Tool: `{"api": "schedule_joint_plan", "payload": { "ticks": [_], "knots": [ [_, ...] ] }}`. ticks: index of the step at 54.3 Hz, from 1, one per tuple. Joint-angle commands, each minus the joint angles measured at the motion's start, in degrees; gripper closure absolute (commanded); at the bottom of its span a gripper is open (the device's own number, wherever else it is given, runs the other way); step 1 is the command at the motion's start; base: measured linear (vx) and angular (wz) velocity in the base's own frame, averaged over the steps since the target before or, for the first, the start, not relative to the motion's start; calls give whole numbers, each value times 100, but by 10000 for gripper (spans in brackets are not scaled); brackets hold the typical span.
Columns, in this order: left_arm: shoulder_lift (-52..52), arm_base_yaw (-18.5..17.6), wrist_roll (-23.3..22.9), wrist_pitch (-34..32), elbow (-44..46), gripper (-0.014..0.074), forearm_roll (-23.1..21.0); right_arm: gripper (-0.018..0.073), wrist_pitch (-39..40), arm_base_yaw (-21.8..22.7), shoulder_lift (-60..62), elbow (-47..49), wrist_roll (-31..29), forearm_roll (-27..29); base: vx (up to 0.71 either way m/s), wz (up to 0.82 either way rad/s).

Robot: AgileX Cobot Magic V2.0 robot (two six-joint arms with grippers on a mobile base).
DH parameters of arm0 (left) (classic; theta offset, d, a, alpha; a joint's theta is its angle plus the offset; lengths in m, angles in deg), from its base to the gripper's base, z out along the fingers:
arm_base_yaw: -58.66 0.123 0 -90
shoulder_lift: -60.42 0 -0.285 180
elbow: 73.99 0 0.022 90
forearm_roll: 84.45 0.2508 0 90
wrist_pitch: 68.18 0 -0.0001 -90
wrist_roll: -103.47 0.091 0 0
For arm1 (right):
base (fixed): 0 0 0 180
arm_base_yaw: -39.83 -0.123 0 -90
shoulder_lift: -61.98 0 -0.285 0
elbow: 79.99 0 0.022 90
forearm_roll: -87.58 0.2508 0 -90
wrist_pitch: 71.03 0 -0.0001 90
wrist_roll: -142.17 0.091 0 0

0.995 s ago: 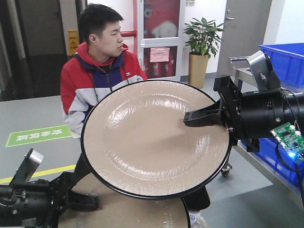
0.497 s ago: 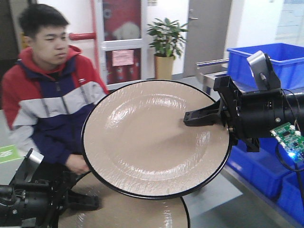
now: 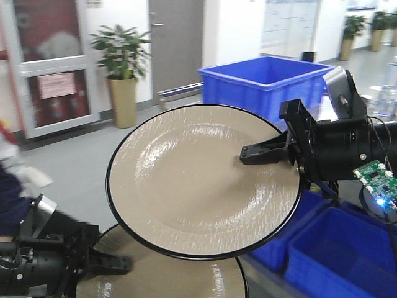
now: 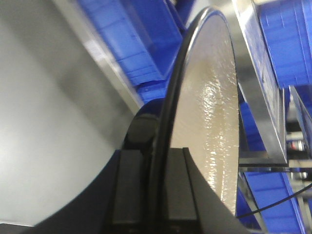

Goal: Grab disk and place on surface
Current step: 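Hold the plate with both grippers while the base drives to the counter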

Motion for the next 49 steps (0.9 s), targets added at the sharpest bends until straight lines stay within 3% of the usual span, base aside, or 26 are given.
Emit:
{"api": "schedule_joint_plan", "payload": {
  "ticks": [1, 49],
  "knots": [
    [-218, -9, -74, 227, 189, 595, -648, 567, 214, 7, 209, 249, -14, 703, 35, -62],
    [-218, -9, -74, 205, 189, 595, -648, 567, 213, 7, 209, 249, -14, 709, 35, -58]
  ]
}}
